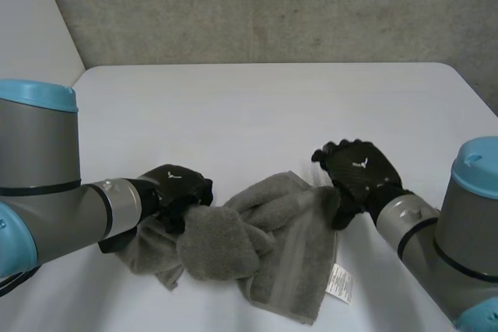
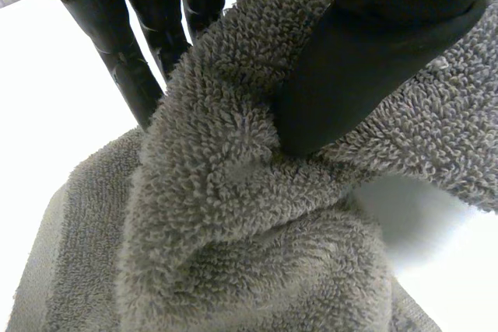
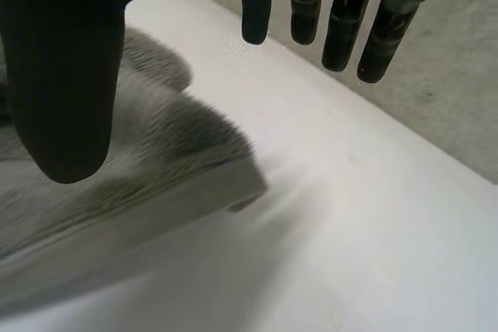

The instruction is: Fold the laundry

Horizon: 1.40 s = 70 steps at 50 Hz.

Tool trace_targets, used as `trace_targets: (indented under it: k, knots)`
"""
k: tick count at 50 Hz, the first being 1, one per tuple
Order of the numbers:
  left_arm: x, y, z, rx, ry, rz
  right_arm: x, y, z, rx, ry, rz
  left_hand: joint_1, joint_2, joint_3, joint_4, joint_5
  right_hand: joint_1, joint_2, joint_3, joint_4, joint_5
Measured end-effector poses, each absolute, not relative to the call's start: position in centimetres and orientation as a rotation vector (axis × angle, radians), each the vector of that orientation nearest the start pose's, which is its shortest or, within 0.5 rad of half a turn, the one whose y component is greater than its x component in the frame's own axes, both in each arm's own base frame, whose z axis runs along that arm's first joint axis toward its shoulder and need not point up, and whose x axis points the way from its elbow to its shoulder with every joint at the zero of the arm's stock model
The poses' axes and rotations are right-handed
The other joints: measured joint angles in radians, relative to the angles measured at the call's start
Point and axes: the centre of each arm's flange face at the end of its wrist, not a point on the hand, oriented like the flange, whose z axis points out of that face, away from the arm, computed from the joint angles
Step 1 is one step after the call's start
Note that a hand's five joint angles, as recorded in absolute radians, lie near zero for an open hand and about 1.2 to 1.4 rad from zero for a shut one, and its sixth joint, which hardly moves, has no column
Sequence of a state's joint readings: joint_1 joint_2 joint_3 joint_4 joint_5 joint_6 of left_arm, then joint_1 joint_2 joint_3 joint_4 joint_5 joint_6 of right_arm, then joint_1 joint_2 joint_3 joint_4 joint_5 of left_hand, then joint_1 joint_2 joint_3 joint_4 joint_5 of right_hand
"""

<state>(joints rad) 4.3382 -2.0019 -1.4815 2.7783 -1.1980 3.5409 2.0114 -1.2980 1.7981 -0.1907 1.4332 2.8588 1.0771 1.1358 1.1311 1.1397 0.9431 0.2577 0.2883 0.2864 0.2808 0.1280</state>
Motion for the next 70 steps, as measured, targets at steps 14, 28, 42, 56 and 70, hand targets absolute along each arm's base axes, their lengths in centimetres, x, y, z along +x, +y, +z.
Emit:
trace_targets:
  k: [14, 28, 42, 56, 70]
  knots:
    - [-26.8, -23.2, 18.8, 1.435, 2.775, -1.502, 28.6, -24.9, 14.4, -0.945, 2.318, -1.482, 0.044, 0.067, 0.068, 0.073, 0.059, 0.601, 0.717, 0.707, 0.698, 0.641]
    - [-28.7, -30.5, 28.2, 1.204, 2.267, -2.131, 32.5, -33.2, 25.5, -0.913, 1.887, -2.132, 0.048, 0.073, 0.079, 0.077, 0.064, 0.710, 0.888, 0.896, 0.907, 0.837]
    - [-29.4, -28.2, 29.8, 0.934, 2.169, -2.381, 33.5, -32.5, 30.1, -0.812, 1.550, -2.468, 0.048, 0.074, 0.080, 0.078, 0.064, 0.710, 0.888, 0.901, 0.911, 0.849]
    - [-26.3, -17.5, 14.9, 1.100, 2.602, -1.662, 31.1, -27.5, 16.0, -1.178, 2.170, -1.794, -0.170, -0.221, -0.214, -0.224, -0.201, 0.710, 0.888, 0.901, 0.911, 0.849]
    - [-26.1, -11.5, 20.3, 1.265, 2.567, -1.719, 30.0, -25.2, 19.1, -1.208, 2.101, -1.831, -0.479, -0.544, -0.539, -0.543, -0.523, 0.710, 0.888, 0.901, 0.911, 0.852]
